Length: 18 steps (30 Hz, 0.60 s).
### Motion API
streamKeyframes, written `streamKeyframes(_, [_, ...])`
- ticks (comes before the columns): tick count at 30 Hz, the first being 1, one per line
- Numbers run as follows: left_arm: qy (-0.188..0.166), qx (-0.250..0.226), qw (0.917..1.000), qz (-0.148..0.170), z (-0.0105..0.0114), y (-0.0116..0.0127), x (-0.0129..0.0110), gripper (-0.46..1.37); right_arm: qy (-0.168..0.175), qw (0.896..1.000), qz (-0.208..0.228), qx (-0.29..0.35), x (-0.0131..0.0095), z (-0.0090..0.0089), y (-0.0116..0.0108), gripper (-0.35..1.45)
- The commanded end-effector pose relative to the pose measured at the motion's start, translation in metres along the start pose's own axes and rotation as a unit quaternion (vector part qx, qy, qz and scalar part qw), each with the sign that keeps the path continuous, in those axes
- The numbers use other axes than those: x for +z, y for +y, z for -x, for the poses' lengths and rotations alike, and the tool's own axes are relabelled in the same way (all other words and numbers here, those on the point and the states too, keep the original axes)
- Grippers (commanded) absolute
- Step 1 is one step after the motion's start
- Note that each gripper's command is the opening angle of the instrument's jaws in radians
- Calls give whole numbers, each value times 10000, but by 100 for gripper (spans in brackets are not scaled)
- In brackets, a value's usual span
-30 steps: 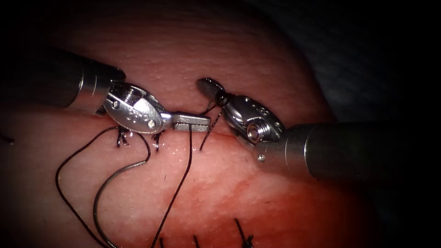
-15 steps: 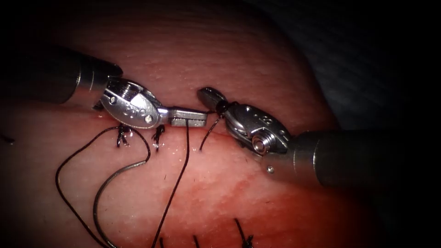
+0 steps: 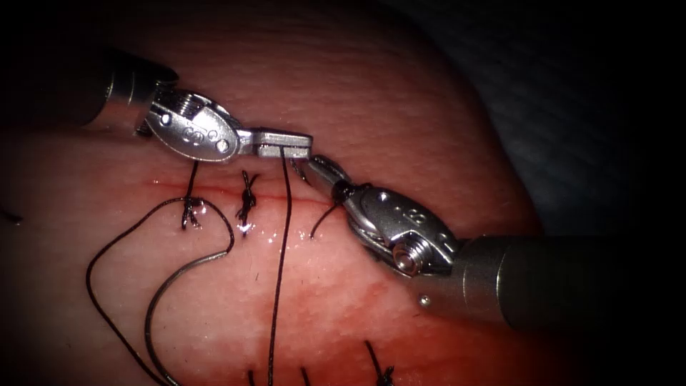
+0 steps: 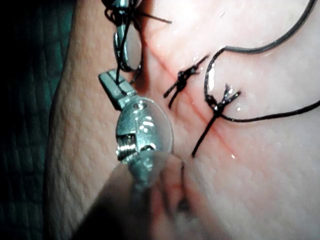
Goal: Wound Closure
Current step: Tie the knot by pulling the right gripper down and the left up
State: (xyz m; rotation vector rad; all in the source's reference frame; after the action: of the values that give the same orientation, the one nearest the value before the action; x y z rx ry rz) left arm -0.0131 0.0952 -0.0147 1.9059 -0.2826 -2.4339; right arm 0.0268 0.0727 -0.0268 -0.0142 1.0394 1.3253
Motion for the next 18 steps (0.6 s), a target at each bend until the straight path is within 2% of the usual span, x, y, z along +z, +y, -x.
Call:
streamKeyframes(1, [-7, 19, 10000, 49, 0, -2, -1, -35, 4, 10000, 18, -1, -1, 1, -1, -35])
streamKeyframes(12, [-79, 54, 10000, 17, 1, -43, 4, -35, 48, 9999, -88, -114, -30, 18, -34, -35])
streamKeyframes(18, [-114, 70, 9999, -28, 5, -77, 13, -35, -6, 9997, -97, -228, -49, 29, -51, -35])
